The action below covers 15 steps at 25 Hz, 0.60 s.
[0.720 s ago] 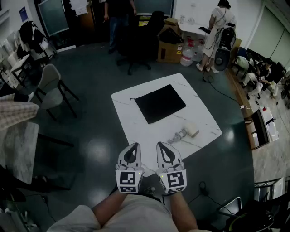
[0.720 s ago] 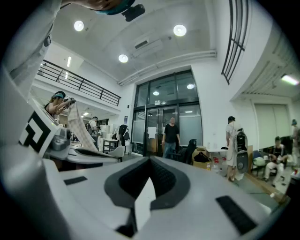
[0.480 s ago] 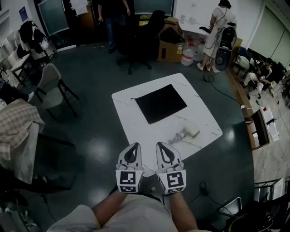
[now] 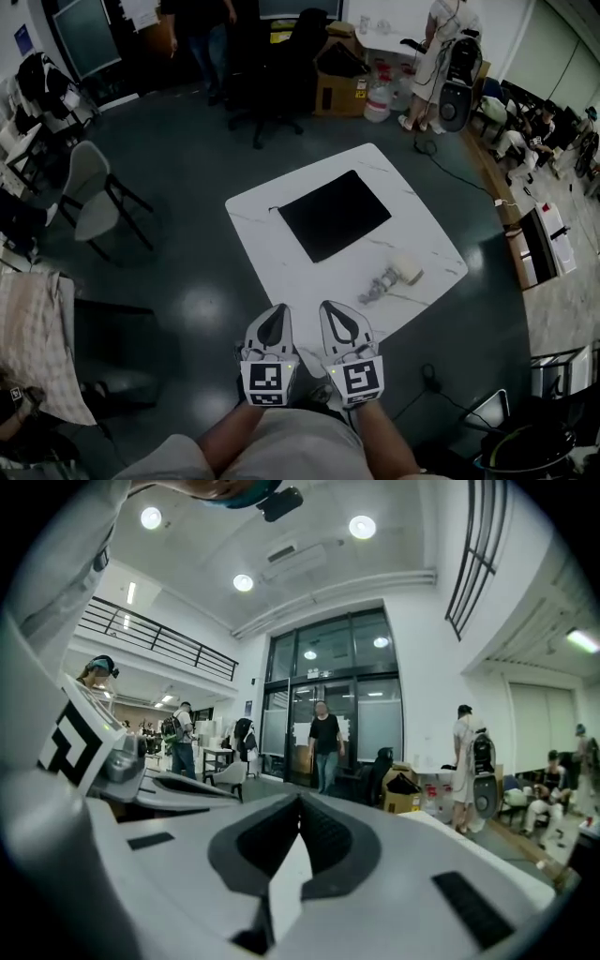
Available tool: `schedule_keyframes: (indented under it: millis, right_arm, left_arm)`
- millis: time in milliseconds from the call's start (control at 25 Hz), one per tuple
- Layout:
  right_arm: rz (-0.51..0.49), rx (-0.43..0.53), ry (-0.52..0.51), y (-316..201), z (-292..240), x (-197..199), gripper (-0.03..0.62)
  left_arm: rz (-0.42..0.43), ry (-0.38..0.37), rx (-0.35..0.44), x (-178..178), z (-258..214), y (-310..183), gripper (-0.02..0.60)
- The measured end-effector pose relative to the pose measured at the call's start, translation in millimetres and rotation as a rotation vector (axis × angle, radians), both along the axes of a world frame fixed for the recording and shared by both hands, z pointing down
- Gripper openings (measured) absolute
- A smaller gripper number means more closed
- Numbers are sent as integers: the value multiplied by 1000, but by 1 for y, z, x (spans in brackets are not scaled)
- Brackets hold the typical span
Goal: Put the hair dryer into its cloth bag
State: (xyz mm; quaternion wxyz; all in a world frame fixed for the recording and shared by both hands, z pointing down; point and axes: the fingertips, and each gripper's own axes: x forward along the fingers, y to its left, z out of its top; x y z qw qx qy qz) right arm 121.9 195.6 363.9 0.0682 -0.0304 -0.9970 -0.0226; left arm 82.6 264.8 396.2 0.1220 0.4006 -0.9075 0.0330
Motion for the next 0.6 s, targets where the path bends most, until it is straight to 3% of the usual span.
schedule_keyframes:
  millis: [400,600]
  right_arm:
    - [100,-21,63,38,11,-113,15]
    - [141,-5,115,62,20,-152,15]
  left_arm:
    - [132,80,-13,-119,8,33,8]
    - [267,103,-32,-160,11,49,8]
